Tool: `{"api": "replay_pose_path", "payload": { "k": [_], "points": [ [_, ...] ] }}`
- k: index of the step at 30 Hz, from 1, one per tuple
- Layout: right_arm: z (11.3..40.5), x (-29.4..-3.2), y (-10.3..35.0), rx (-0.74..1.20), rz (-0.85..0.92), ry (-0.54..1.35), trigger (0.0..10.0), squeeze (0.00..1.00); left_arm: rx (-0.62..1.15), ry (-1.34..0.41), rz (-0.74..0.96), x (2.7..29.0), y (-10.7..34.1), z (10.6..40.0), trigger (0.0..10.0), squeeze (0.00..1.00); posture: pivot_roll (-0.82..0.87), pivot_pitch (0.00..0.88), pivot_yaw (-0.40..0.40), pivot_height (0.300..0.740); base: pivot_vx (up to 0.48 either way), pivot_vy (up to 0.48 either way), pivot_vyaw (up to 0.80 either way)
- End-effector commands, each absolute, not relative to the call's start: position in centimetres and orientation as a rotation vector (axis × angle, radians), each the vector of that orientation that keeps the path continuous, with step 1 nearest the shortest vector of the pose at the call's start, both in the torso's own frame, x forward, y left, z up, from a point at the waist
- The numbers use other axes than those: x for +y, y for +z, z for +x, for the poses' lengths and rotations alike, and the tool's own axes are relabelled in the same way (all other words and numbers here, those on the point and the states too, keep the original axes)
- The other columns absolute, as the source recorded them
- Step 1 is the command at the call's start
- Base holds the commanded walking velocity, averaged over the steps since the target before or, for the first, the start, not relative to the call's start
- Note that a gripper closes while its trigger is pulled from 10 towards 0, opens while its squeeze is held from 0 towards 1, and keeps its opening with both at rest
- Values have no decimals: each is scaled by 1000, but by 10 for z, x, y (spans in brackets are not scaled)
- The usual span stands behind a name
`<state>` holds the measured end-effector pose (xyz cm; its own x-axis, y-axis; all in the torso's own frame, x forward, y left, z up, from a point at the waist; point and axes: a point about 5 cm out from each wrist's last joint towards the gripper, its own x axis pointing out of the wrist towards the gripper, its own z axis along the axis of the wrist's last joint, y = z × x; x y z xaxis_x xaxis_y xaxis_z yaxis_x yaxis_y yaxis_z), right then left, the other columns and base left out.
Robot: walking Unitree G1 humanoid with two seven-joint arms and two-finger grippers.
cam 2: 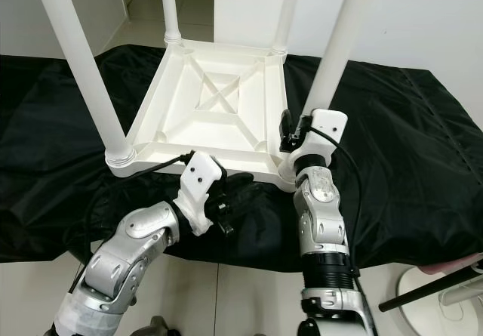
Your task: Building children table
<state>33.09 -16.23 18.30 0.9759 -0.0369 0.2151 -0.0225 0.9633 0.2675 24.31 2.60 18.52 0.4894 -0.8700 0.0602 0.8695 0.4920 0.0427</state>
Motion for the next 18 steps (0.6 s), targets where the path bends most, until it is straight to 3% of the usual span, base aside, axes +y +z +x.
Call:
{"api": "replay_pose_path", "payload": {
  "k": [1, 18],
  "points": [
    [333, -160, 185, -212, 322, 16, 10000, 0, -84, -972, 2, 27, 190, 246, 10000, 0, 30, 15, -25, 740, 0, 0, 0],
    [339, -162, 177, -139, 531, 46, 10000, 0, -106, -963, -57, 19, 202, 243, 10000, 0, 37, 22, -28, 740, 0, 0, 0]
  ]
}}
